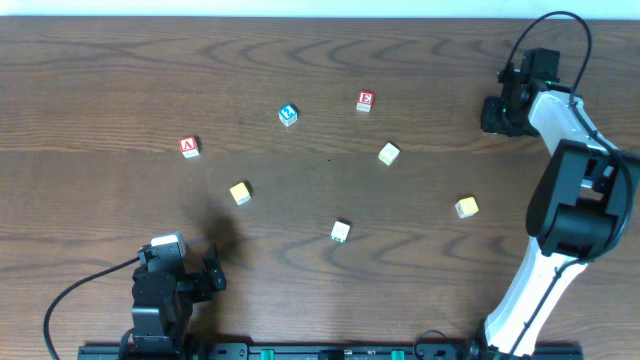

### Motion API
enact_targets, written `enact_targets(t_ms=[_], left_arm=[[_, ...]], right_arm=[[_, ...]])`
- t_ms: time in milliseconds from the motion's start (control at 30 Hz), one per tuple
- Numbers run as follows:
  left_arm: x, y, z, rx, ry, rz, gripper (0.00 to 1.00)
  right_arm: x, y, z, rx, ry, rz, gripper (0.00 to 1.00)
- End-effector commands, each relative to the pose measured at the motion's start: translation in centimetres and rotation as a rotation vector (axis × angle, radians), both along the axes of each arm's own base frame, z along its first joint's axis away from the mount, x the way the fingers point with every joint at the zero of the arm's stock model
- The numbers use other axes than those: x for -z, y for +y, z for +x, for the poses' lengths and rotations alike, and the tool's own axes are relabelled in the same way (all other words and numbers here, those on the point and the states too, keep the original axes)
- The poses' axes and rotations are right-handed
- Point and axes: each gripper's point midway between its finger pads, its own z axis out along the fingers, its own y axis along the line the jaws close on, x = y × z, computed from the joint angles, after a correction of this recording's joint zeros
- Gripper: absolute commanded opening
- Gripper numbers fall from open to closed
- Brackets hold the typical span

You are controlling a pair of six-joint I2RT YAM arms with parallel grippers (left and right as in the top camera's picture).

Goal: Spell out Ai2
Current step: 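Carry red I block left and place it near center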

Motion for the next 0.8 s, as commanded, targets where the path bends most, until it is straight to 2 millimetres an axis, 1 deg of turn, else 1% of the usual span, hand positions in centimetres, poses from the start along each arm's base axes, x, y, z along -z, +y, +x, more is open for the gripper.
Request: enact_targets(t_ms=[0, 200, 267, 333, 367, 433, 500, 567, 667, 700, 733, 767], left_arm=[[0.9, 0.2, -0.4, -0.008, 0.034, 0.015, 0.95], [0.9, 0.2, -0.4, -0.008, 0.034, 0.015, 0.95], [0.9, 0.2, -0.4, -0.008, 0.034, 0.015, 0.95], [0.9, 0.2, -0.4, -0.008, 0.034, 0.015, 0.95], [0.9, 0.2, -0.4, -0.008, 0.034, 0.015, 0.95], [0.9, 0.2, -0.4, -0.008, 0.034, 0.015, 0.95], [0.9, 0.2, -0.4, -0.008, 0.034, 0.015, 0.95], [0.9, 0.2, -0.4, -0.008, 0.034, 0.015, 0.95], [0.9, 0.2, -0.4, -0.008, 0.034, 0.015, 0.95], [0.9, 0.2, -0.4, -0.008, 0.034, 0.015, 0.95], [0.9, 0.2, -0.4, -0.008, 0.034, 0.015, 0.95], [0.9, 0.2, -0.4, -0.008, 0.034, 0.015, 0.95]], right_arm=[[0.7, 0.9, -0.2, 0.009, 0.028, 0.014, 0.27], [0.3, 1.7, -0.2, 0.064, 0.029, 0.06, 0.16], [-0.4, 2.9, 0.1, 0.052, 0.01, 0.116, 0.14], [-1.5, 4.5, 0.6, 0.033, -0.019, 0.182, 0.13], [-2.6, 5.6, 0.9, 0.021, -0.041, 0.222, 0.11], [-4.4, 7.4, 1.3, -0.012, -0.076, 0.267, 0.02], [-6.5, 9.4, 1.6, -0.057, -0.112, 0.281, 0.01], [-8.9, 12.3, 1.5, -0.11, -0.14, 0.277, 0.01], [-11.2, 16.3, 0.5, -0.179, -0.149, 0.245, 0.01], [-11.8, 18.0, -0.1, -0.199, -0.145, 0.221, 0.01], [-12.1, 19.3, -0.7, -0.212, -0.14, 0.199, 0.01], [-12.3, 20.9, -1.4, -0.23, -0.13, 0.167, 0.01]])
